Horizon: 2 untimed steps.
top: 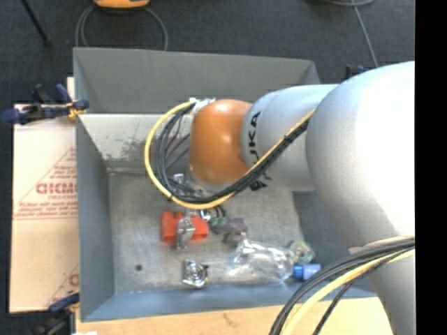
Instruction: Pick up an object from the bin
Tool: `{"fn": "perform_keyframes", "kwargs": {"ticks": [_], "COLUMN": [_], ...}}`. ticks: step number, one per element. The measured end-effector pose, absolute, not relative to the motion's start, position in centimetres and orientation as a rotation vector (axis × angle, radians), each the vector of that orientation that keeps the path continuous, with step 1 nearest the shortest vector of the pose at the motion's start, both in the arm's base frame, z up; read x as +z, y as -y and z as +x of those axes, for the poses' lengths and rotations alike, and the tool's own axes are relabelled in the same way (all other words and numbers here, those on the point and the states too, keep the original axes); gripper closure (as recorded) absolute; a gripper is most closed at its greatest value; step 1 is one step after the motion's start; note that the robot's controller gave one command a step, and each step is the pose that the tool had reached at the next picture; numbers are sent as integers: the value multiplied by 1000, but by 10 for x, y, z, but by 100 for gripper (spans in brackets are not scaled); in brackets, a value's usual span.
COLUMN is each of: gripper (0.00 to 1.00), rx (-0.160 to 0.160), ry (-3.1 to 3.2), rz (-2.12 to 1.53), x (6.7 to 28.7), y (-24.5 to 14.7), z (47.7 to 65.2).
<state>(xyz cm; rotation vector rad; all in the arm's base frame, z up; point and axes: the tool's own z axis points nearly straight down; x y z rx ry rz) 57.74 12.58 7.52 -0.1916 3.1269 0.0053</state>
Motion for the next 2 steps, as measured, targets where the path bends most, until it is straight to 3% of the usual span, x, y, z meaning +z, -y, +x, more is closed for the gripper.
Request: {"fn": "perform_keyframes", "kwargs": {"ticks": [2], "gripper": [0], "rx": [6], "ry": [-3125], "rz": [-181], "x": [77], "y": [-126], "z": [581]}}
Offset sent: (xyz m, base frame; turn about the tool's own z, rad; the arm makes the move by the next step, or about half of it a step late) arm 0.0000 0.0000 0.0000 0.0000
